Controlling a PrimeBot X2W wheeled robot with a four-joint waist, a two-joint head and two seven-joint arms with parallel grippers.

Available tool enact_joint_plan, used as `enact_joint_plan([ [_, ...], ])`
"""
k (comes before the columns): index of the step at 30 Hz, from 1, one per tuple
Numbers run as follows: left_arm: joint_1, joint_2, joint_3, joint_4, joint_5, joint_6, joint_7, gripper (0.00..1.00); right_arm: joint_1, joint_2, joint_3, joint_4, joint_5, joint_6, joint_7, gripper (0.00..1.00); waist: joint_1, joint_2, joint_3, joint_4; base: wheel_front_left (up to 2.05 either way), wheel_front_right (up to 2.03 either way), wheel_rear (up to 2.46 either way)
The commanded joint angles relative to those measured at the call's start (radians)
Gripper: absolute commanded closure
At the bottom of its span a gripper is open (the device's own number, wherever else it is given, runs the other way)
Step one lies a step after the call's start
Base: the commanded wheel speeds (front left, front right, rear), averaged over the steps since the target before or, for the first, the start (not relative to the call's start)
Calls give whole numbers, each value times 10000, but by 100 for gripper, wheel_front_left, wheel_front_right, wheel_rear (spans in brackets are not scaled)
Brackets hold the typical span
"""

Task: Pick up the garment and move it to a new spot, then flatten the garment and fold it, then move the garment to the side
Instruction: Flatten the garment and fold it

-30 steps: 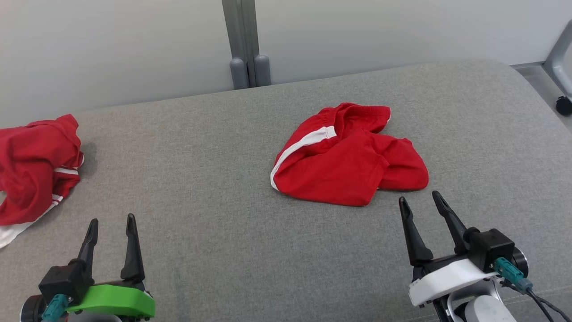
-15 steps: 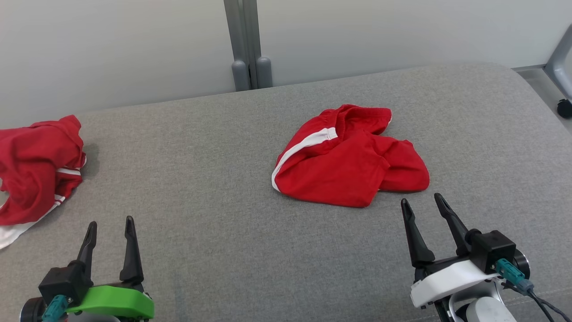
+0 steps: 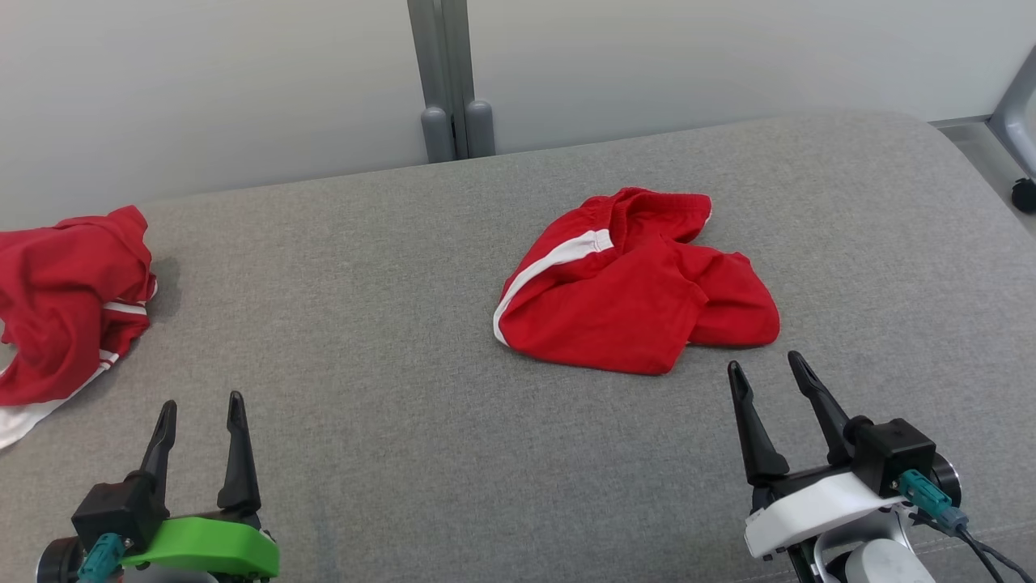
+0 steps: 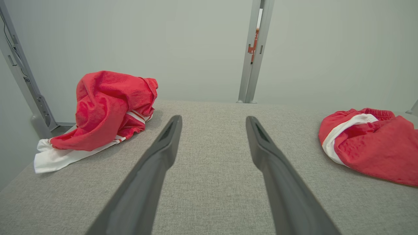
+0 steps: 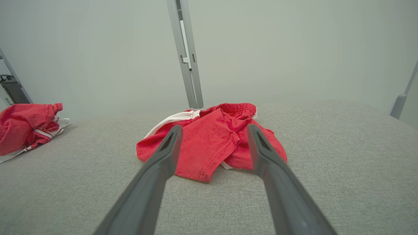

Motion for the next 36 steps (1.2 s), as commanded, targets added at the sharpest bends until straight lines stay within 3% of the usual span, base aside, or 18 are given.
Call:
enact_joint_plan([
  [1,-58,60,20,16,-2,-25,-8,0,49,4,-25,-5,-7,-3,-34,0,0,0,3,5,0,0,0],
  [36,-48,108,52,-69,77,-49,-8,0,190,72,-37,-48,-44,-3,-34,0,0,0,109,56,0,0,0],
])
